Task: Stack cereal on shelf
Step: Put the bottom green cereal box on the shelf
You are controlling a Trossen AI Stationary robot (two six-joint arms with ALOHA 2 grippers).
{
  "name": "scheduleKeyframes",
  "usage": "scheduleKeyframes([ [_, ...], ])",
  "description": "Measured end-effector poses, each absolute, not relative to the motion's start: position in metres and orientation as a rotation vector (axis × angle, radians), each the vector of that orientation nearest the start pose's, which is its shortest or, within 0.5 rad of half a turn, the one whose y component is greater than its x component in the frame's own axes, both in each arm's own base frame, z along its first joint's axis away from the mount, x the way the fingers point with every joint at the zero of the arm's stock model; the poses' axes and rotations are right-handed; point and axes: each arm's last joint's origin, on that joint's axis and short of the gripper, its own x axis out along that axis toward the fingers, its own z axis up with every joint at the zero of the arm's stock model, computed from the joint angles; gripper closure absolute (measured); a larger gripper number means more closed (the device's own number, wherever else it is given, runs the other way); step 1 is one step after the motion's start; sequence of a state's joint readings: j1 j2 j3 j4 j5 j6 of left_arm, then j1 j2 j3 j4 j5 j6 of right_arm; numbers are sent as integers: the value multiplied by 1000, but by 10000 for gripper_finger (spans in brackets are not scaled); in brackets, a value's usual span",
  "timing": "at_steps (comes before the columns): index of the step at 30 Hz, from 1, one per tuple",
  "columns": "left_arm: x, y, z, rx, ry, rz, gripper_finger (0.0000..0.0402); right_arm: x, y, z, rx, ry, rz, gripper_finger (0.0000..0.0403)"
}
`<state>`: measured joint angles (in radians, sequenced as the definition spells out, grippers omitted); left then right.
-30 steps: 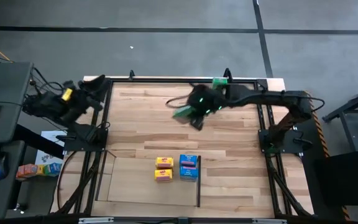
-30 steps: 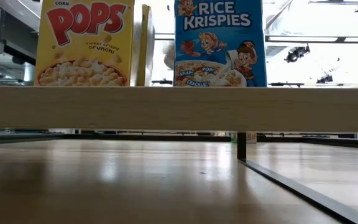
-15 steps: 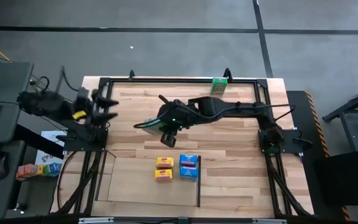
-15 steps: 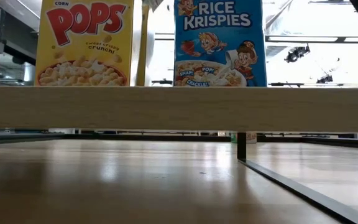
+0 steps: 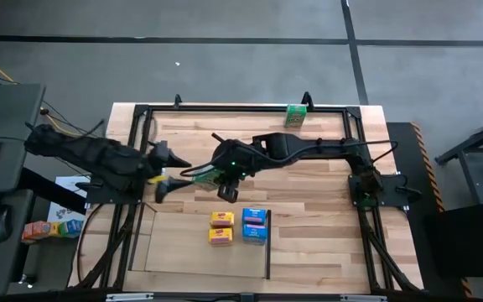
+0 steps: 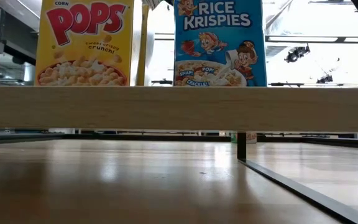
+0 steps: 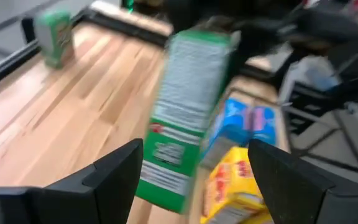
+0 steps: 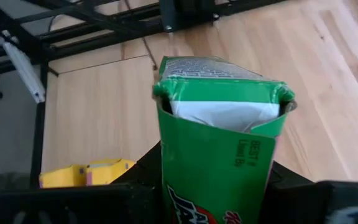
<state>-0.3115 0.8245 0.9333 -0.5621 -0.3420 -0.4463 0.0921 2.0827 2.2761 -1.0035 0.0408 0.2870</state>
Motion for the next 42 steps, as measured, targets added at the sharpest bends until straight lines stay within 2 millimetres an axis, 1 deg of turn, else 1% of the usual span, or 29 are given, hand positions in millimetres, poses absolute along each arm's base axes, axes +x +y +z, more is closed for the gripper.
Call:
scheduleKeyframes([
  [4, 180, -41, 328, -280, 494, 160, 119, 443, 40, 370, 213, 809, -48, 297],
  [8, 198, -44, 321, -283, 532, 75, 119, 443, 41, 369, 196, 817, -22, 297],
  [11, 207, -47, 317, -252, 544, 35, 119, 443, 42, 370, 186, 812, -3, 297],
  [14, 212, -48, 314, -229, 548, 36, 123, 443, 42, 370, 164, 813, 12, 297],
  [17, 213, -47, 313, -224, 549, 49, 148, 443, 42, 370, 157, 817, 18, 297],
  [19, 213, -45, 313, -227, 548, 57, 181, 443, 42, 370, 157, 817, 25, 297],
  [21, 213, -43, 314, -229, 547, 63, 223, 442, 42, 370, 142, 820, 33, 297],
  [24, 210, -39, 315, -226, 545, 74, 282, 442, 42, 370, 135, 819, 25, 292],
  [25, 208, -38, 316, -224, 548, 76, 291, 442, 41, 370, 131, 824, 14, 285],
  [29, 194, -32, 316, -217, 601, 105, 291, 435, 36, 364, 115, 910, -27, 239],
  [31, 180, -29, 316, -208, 651, 127, 291, 428, 32, 359, 105, 1005, -35, 213],
  [34, 158, -24, 316, -210, 662, 215, 279, 418, 27, 353, 90, 1130, -50, 181],
  [35, 152, -23, 316, -220, 640, 238, 276, 414, 26, 351, 87, 1176, -55, 173],
  [38, 134, -23, 314, -289, 483, 233, 280, 407, 24, 349, 83, 1251, -64, 161],
  [40, 127, -24, 310, -354, 334, 186, 287, 405, 23, 349, 78, 1265, -63, 159],
  [42, 123, -27, 300, -425, 205, 127, 291, 403, 25, 351, 75, 1260, -59, 159],
])
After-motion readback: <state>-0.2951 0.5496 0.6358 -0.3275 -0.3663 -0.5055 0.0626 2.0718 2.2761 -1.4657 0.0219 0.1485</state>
